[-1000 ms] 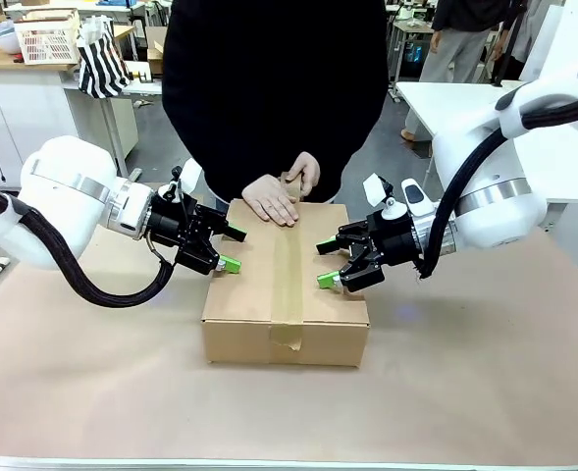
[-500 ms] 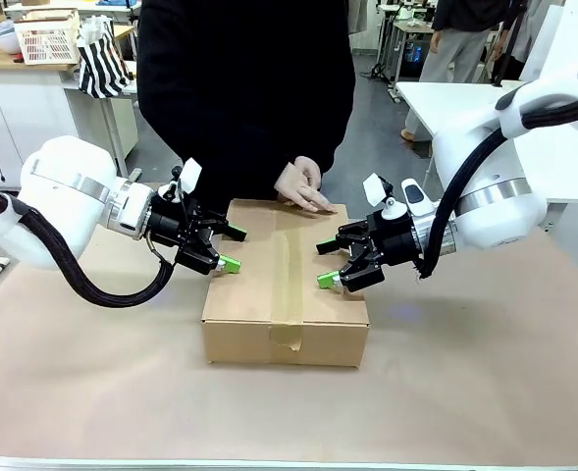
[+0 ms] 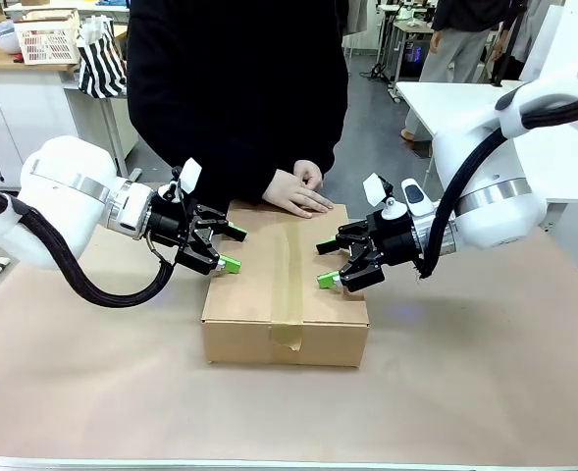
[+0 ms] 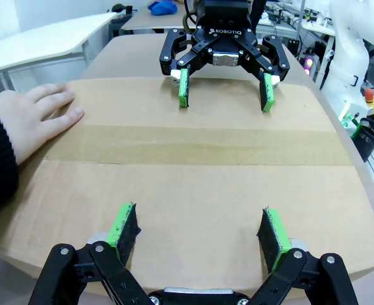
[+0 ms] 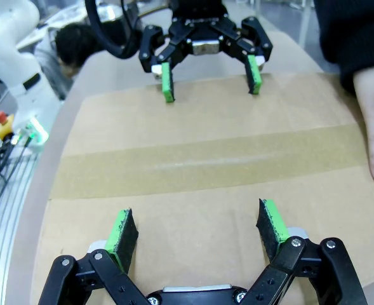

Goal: Pack the gift set into the box.
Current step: Press and hold the closed box until the human finishes sealing it.

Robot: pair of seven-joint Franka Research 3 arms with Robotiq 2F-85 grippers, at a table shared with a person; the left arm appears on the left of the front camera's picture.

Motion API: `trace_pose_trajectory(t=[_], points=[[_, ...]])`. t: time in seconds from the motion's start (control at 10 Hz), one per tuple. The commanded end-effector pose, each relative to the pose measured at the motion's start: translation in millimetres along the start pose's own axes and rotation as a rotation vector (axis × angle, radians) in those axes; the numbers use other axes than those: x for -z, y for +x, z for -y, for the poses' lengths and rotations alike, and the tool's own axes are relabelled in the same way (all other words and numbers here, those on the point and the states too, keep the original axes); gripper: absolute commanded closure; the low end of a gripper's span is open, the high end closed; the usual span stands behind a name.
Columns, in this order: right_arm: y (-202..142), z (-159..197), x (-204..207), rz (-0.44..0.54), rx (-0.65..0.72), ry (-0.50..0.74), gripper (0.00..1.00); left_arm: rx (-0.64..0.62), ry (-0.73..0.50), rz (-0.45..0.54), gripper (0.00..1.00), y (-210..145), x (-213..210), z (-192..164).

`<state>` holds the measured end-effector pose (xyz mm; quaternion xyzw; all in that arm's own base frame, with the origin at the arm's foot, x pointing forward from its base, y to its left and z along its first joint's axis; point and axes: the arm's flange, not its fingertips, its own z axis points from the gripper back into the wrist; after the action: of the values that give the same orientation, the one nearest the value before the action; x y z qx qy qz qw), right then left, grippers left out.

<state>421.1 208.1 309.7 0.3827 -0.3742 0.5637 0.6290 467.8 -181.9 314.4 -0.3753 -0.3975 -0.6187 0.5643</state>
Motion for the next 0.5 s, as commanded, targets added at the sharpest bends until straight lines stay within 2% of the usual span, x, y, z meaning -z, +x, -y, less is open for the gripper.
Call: trace_pose_trajectory(t=[0.0, 0.4], points=[[-2.3, -0.6, 0.8, -0.007, 0.004, -0.003, 0.0, 0.0, -0.006, -0.001, 0.0, -1.8, 0.0, 1.5], [-2.3, -0.6, 0.8, -0.007, 0.004, -0.003, 0.0, 0.0, -0.006, -0.001, 0.0, -1.8, 0.0, 1.5]])
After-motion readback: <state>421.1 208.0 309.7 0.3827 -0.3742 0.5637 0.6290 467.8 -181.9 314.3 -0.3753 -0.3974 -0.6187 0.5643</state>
